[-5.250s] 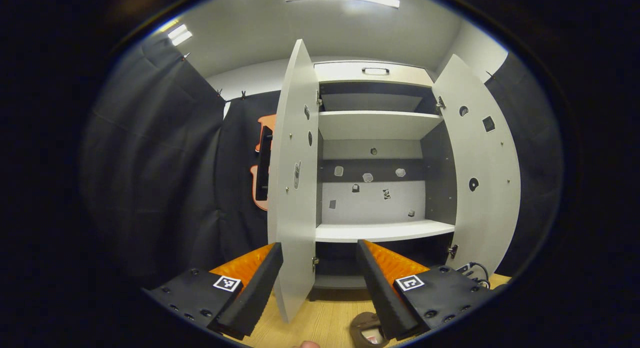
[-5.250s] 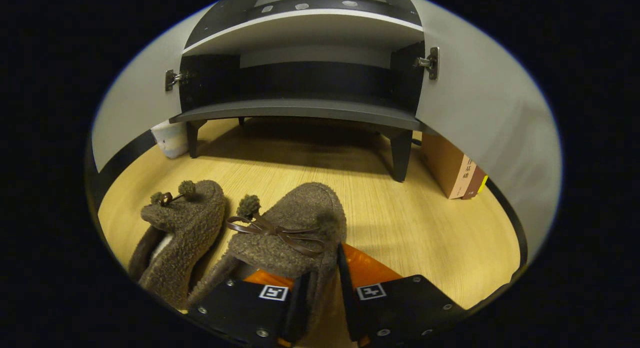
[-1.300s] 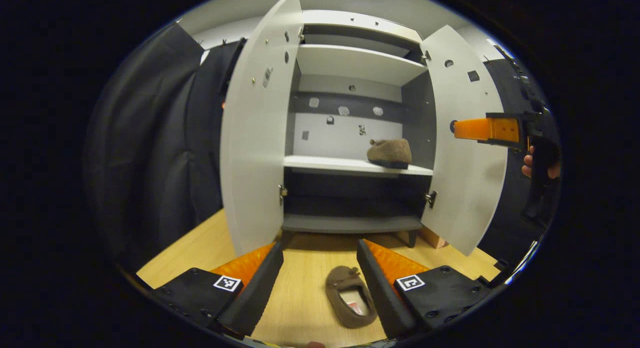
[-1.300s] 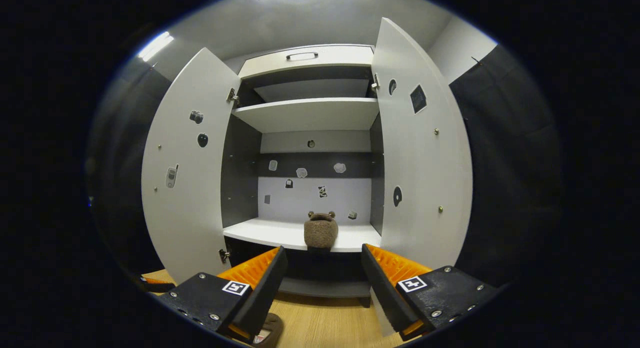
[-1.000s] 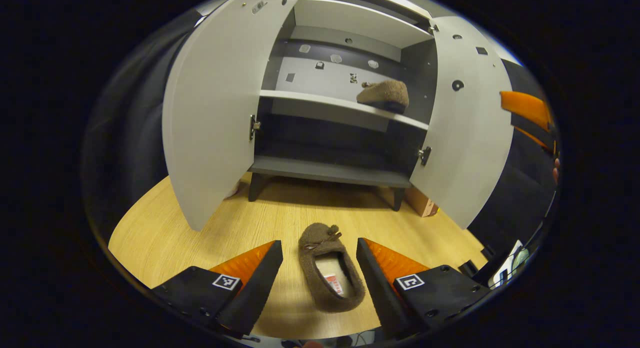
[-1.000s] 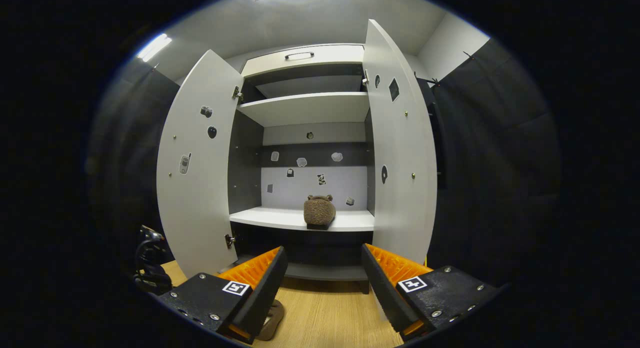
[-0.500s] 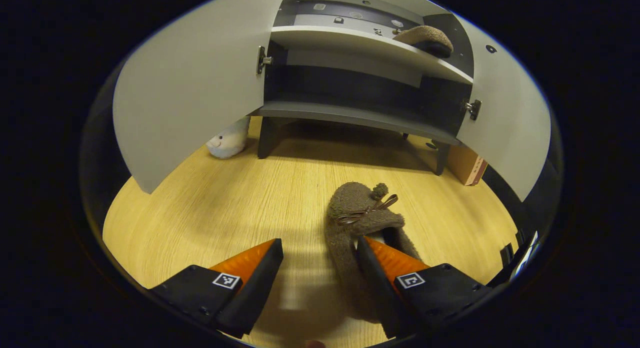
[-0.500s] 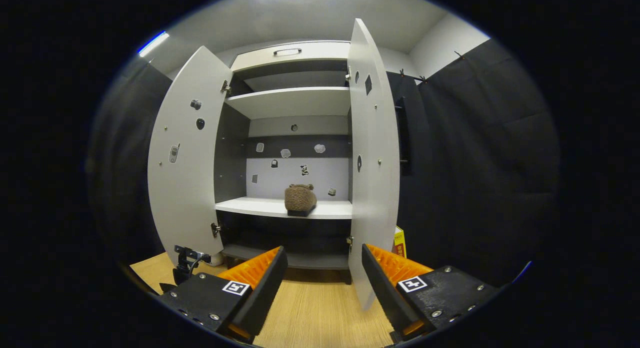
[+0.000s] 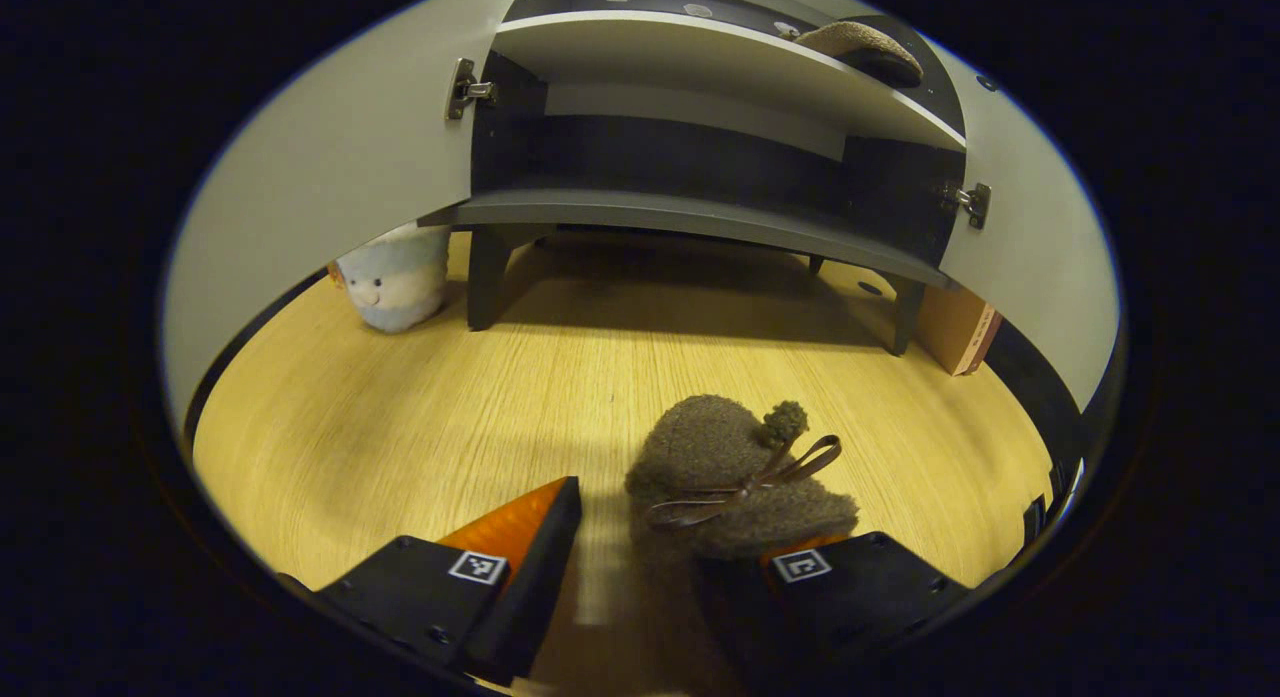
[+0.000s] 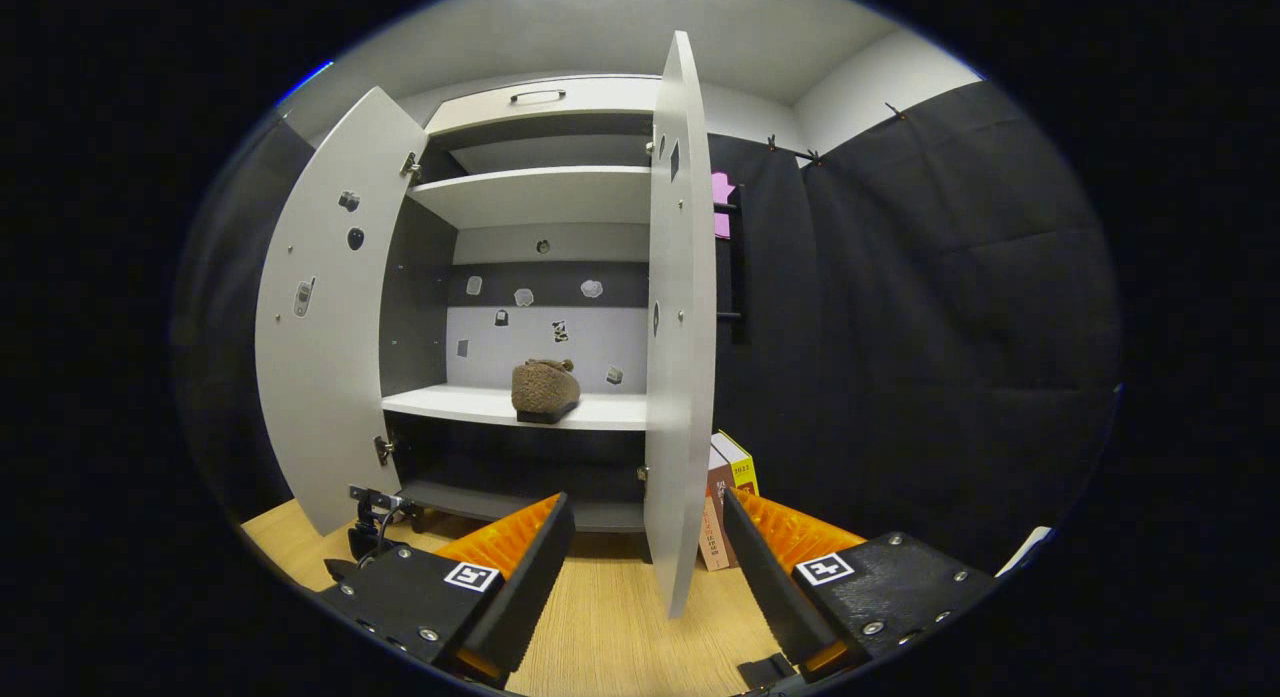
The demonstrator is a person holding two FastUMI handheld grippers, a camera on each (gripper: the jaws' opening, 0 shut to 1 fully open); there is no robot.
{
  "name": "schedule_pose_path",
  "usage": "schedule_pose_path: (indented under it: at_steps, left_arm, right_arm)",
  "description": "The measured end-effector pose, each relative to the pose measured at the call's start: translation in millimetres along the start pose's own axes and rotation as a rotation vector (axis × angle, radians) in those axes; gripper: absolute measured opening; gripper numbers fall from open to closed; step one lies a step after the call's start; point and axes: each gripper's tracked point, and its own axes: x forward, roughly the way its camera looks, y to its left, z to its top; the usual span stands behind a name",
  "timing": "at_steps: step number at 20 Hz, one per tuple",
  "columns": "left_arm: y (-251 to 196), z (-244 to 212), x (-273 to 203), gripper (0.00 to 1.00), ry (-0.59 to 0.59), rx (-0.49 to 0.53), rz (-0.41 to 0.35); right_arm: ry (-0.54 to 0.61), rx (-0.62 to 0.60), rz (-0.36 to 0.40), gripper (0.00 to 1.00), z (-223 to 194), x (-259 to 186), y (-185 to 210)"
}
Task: Grab one shoe with the right hand and put it into the shoe cabinet, grab the other shoe with the left hand and put it into the shoe cabinet; then close the right door with the right hand and the left door with the left hand.
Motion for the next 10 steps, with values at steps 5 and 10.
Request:
schedule_pose_path:
  at_steps: [5,10]
  left_arm:
    - [0.1,28.7,-20.9,0.46,-0.055,-0.019,-0.012]
    - [2.6,121.1,-69.5,0.45,-0.203,0.028,-0.024]
  right_arm:
    - [-0.002,-0.001,0.03,0.92,0.1,8.7,8.2]
    - [-0.011,0.016,0.08,0.92,2.7,20.6,25.6]
